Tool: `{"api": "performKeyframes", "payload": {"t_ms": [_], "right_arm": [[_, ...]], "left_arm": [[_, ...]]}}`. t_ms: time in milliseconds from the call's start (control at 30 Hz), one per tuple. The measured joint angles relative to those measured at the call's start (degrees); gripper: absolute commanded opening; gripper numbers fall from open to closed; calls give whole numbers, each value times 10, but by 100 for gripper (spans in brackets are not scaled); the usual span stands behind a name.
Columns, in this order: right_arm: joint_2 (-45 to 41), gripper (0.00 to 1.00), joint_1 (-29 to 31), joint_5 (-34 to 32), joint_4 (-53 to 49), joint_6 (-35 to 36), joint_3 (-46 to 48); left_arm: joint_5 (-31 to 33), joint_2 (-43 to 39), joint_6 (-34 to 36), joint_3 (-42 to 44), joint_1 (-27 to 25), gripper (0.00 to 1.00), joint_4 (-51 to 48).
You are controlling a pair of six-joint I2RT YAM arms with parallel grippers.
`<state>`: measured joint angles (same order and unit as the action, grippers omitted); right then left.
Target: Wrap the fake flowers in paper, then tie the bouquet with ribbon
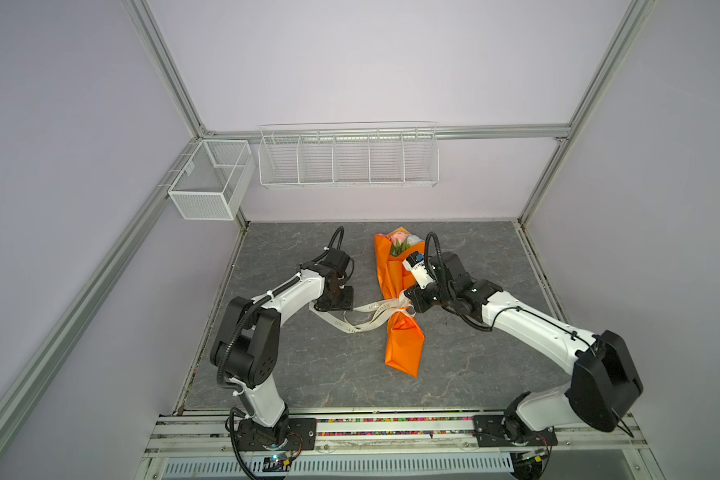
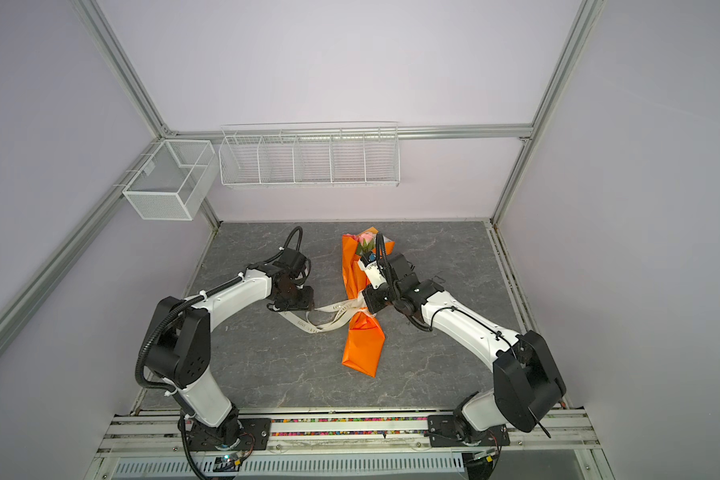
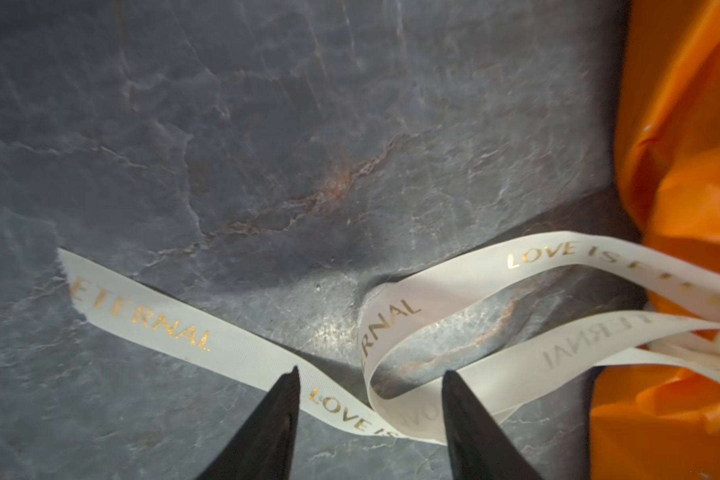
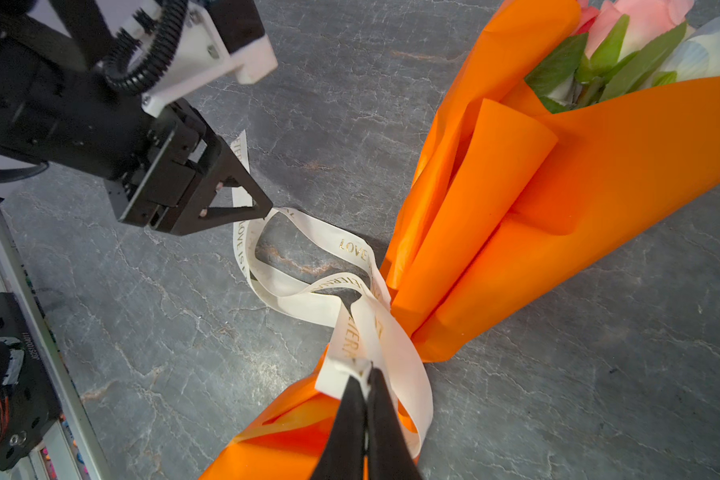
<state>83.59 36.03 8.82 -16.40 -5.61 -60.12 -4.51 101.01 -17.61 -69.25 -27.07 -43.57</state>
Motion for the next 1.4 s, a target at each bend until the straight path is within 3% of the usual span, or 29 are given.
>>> {"api": "performKeyframes", "payload": {"t_ms": [167,267,367,433,600,733,867,1033,1167,1267,1400], "right_arm": [[1,7,0,0,-1,0,0],[3,7,0,0,-2,-2,0],[3,7,0,0,-2,-2,0],[3,7,0,0,-3,-3,0],[5,6,0,0,-7,-14,-1],[12,7,0,-2,-17,-28,-11],[19,7,-1,-13,-28,-45,-31],[36,7,-6,-13,-38,-69,-61],[47,7,-11,-7,-44,-87,-71],[50,7,-19,7,-45,-101,-71],[54,7,-30,22,-46,-113,-71]], "left_arm": [[-1,42,8,-15,0,44,-14],[-4,56,9,-16,0,29,-14],[-6,58,8,-16,0,7,-12],[-9,58,9,-17,0,0,-11],[-24,19,-5,-9,0,0,-10],[-40,-128,-47,24,-18,0,3],[-54,-306,-103,71,-83,0,57],[-43,-431,-175,153,-172,0,131],[-31,-452,-161,216,-256,0,208],[-40,-434,-98,231,-319,0,271],[-51,-402,-19,234,-356,4,331]]}}
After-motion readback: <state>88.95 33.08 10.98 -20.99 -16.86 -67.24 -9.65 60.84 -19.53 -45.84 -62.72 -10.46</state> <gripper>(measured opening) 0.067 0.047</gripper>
